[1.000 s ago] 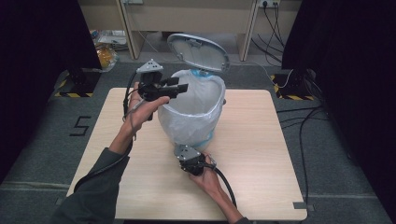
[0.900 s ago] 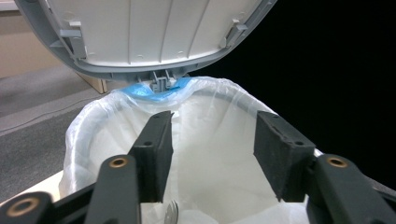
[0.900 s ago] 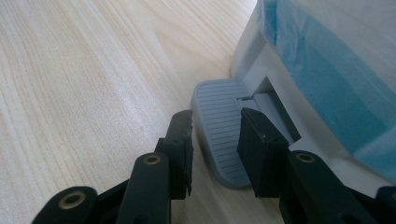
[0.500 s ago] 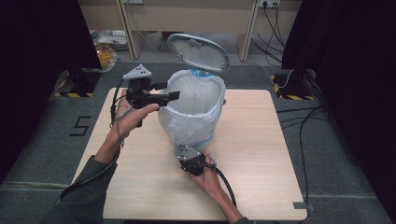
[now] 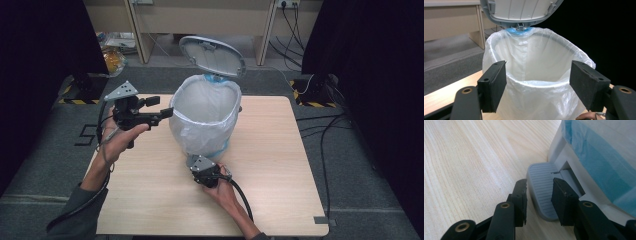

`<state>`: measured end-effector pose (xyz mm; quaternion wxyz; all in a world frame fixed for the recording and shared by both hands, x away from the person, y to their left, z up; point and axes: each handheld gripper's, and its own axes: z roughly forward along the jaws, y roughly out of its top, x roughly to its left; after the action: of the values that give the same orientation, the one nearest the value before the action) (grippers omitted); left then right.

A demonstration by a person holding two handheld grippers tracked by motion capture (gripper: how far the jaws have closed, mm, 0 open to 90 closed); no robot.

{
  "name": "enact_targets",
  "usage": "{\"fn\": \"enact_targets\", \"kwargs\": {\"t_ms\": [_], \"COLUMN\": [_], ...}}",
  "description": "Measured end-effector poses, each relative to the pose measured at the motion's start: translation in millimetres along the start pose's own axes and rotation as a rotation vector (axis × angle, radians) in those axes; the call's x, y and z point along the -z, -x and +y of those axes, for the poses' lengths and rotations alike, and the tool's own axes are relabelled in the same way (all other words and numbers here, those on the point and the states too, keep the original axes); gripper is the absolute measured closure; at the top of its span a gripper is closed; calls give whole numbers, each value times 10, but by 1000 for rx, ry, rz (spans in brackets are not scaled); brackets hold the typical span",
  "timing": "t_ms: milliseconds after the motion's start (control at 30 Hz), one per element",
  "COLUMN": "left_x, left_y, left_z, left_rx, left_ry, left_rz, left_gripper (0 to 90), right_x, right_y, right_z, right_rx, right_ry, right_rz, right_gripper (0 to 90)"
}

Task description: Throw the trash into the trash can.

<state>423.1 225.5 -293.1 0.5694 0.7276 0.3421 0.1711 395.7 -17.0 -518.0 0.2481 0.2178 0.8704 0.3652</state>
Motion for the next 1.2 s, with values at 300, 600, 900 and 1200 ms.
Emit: {"fn": "enact_targets", "kwargs": {"t_ms": [300, 600, 900, 1200], "left_x": [83, 83, 93, 146], "left_y": [-97, -133, -155, -171], "left_z": [-218, -376, -554, -743], "left_rx": [18, 49, 57, 61], "left_ry": [-6, -15, -15, -7], "left_rz": [3, 0, 7, 1], "left_gripper": [289, 224, 173, 163], "right_x": [0, 0, -1, -2], "right_y": [1, 1, 4, 5], "right_z": [-1, -1, -2, -4], "right_rx": [-1, 1, -1, -8], "right_ry": [1, 0, 2, 3], "right_rz": [1, 0, 1, 8], "right_gripper": [645, 645, 644, 644]}}
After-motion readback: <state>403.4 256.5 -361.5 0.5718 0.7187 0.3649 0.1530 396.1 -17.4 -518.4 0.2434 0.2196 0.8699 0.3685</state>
